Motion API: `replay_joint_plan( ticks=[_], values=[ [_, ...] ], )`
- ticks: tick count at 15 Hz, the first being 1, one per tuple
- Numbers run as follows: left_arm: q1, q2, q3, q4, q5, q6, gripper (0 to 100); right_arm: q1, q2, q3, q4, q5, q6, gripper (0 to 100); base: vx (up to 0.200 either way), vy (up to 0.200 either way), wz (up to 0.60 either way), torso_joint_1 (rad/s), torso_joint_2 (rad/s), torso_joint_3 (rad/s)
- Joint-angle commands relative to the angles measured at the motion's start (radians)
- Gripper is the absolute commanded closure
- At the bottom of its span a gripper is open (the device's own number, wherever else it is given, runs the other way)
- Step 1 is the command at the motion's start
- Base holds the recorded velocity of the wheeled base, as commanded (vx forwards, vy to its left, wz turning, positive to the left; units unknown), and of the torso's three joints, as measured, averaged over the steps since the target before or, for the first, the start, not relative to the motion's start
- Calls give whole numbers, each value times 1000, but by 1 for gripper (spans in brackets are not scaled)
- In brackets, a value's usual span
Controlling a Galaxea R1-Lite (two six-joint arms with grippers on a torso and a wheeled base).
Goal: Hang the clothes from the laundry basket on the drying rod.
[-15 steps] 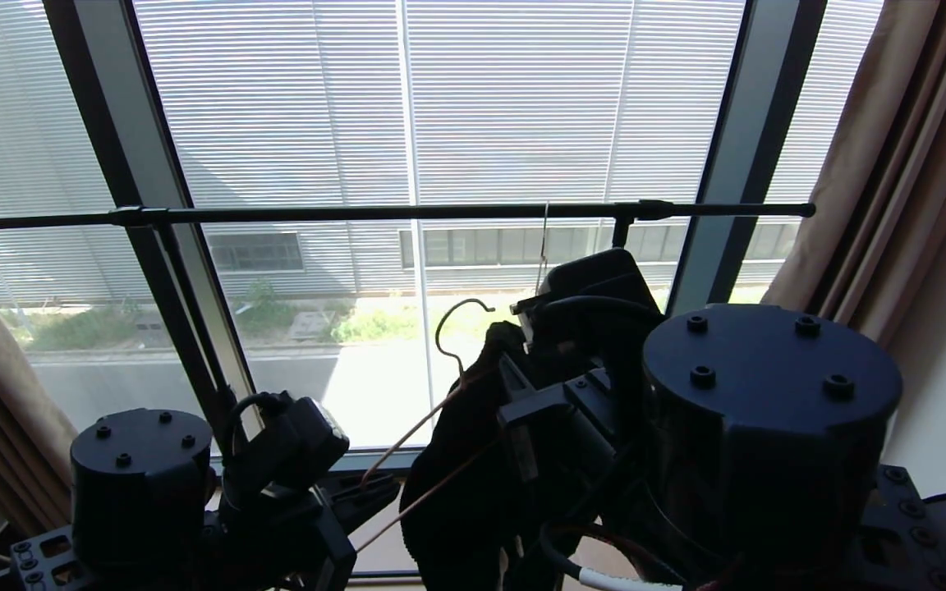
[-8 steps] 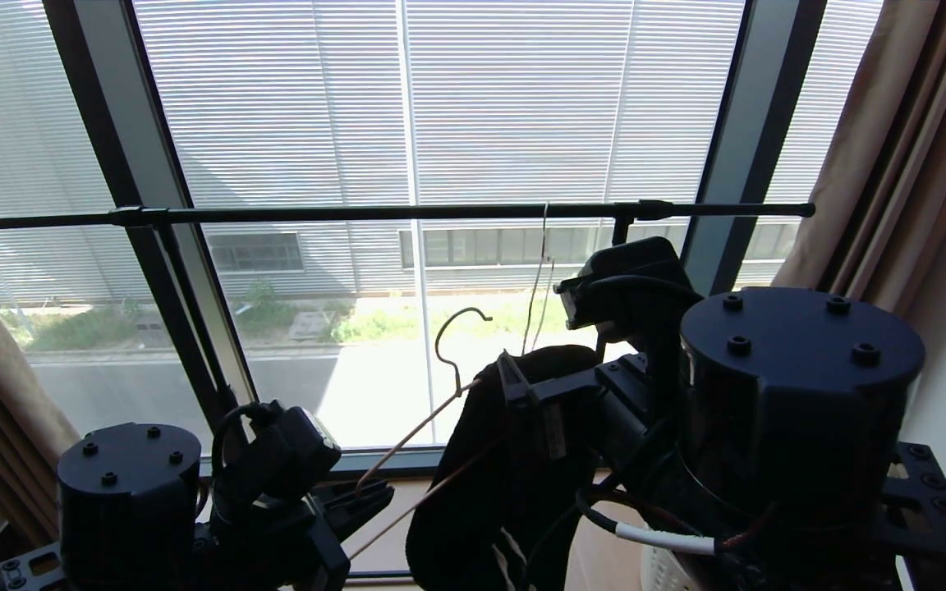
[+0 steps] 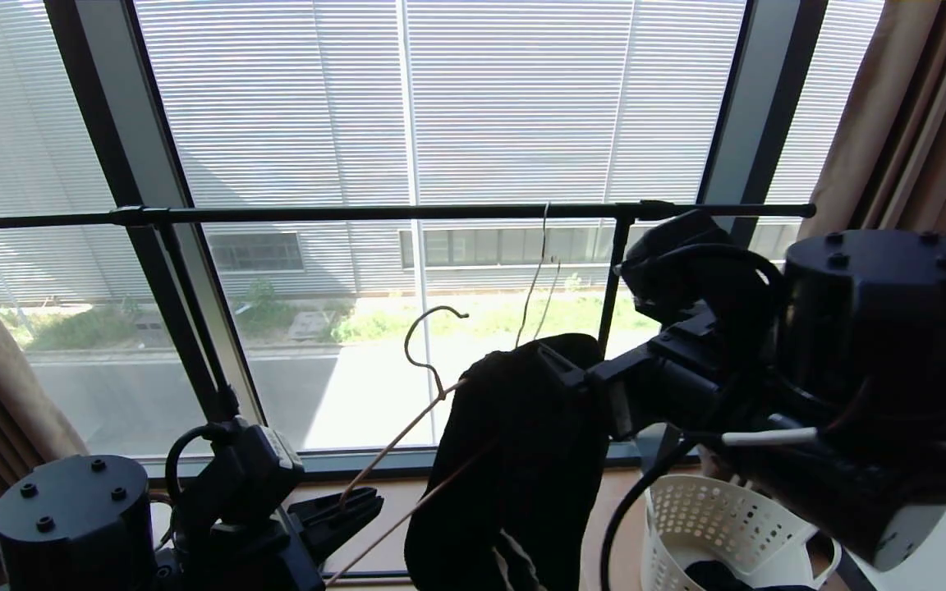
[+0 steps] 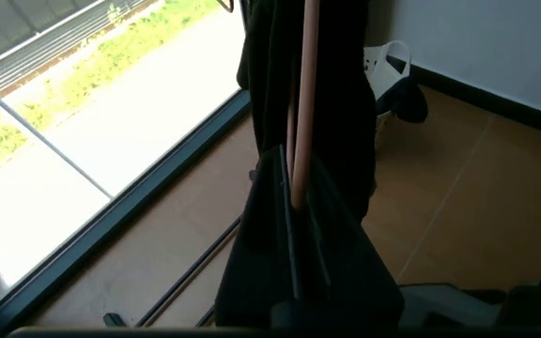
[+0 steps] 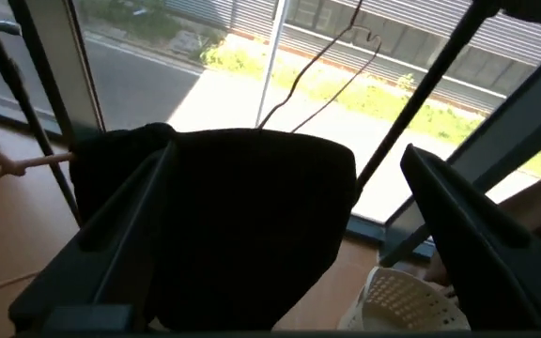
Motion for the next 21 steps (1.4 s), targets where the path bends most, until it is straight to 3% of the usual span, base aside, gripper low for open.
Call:
replay_joint_plan(
  ticks=[1, 2, 3, 4, 5, 8, 10, 11, 16, 21],
  values=[
    [11, 0, 17, 1, -12, 1, 100, -240, -223, 19, 169, 379, -194, 0, 0, 0, 0, 0, 0, 0],
    [12, 0, 15, 0, -17, 1, 100, -328, -233, -14, 247, 553, -278, 0, 0, 0, 0, 0, 0, 0],
    [12, 0, 15, 1, -21, 1, 100, -358, -233, -31, 286, 610, -312, 0, 0, 0, 0, 0, 0, 0],
    [14, 1, 15, 1, -63, 5, 100, -455, -207, -139, 487, 794, -458, 0, 0, 0, 0, 0, 0, 0],
    [14, 1, 14, 1, -83, 7, 100, -487, -147, -235, 635, 886, -565, 0, 0, 0, 0, 0, 0, 0],
    [5, 4, 6, 1, -100, 24, 100, -530, 47, -491, 993, 1056, -906, 0, 0, 0, 0, 0, 0, 0],
    [3, 4, 4, 1, -167, 40, 100, -516, 155, -657, 1181, 1094, -946, 0, 0, 0, 0, 0, 0, 0],
    [3, 4, 1, 1, -173, 42, 100, -486, 187, -703, 1220, 1119, -949, 0, 0, 0, 0, 0, 0, 0],
    [-17, 13, 0, 1, -175, 42, 100, -398, 264, -718, 1231, 1143, -953, 0, 0, 0, 0, 0, 0, 0],
    [-34, 32, -19, 1, -179, 44, 100, -375, 322, -729, 1220, 1145, -943, 0, 0, 0, 0, 0, 0, 0]
  ],
)
